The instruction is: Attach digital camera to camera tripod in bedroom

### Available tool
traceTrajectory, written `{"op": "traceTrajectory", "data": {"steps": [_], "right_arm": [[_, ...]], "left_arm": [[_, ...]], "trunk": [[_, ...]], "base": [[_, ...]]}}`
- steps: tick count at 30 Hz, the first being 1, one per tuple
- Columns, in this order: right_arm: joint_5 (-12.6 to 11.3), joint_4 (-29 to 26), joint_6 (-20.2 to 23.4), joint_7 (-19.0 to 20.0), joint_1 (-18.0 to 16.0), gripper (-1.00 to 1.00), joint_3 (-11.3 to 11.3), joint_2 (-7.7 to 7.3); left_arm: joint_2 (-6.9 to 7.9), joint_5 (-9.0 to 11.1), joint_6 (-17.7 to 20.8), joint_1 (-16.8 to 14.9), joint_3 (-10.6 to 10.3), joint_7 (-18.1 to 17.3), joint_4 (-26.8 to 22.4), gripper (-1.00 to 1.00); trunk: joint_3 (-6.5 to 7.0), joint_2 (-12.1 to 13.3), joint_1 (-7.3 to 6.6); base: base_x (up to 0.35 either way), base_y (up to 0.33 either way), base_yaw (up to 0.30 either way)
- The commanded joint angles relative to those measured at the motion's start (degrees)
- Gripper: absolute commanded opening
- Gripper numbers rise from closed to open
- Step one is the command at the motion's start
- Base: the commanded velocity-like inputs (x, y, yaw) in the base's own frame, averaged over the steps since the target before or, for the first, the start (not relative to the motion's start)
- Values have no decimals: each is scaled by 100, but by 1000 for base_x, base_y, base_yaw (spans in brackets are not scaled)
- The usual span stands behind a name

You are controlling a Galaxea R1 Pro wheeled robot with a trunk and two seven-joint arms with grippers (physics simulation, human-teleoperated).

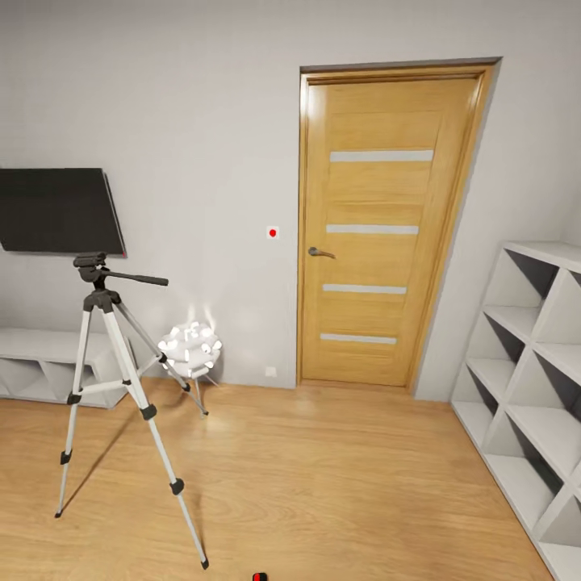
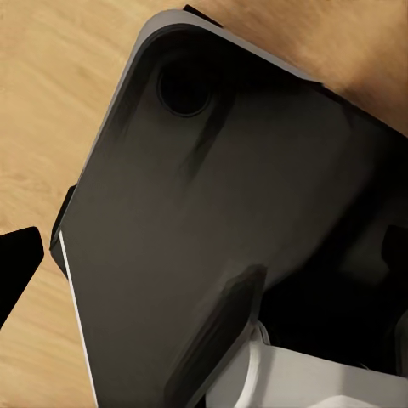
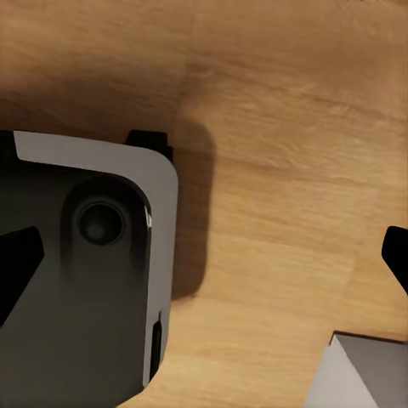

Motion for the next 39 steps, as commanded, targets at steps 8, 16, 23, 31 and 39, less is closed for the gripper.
{"op": "traceTrajectory", "data": {"steps": [8,16,23,31,39], "right_arm": [[43,18,-53,11,-9,100,4,-12],[43,18,-60,6,-9,100,4,-17],[43,18,-71,7,-9,100,10,-12],[43,18,-45,11,-9,100,5,-5],[43,18,-21,11,-9,100,4,-1]], "left_arm": [[-2,7,-8,4,5,0,-11,100],[-6,5,-8,4,5,0,-11,100],[-2,4,-8,4,5,0,-11,100],[-2,4,-8,4,4,0,-11,100],[-2,4,-8,4,4,0,-11,100]], "trunk": [[-6,-4,1],[-6,-4,1],[-6,-4,1],[-6,-4,1],[-6,-4,1]], "base": [[0,0,11],[0,-91,1],[0,-253,0],[0,-115,0],[0,-18,0]]}}
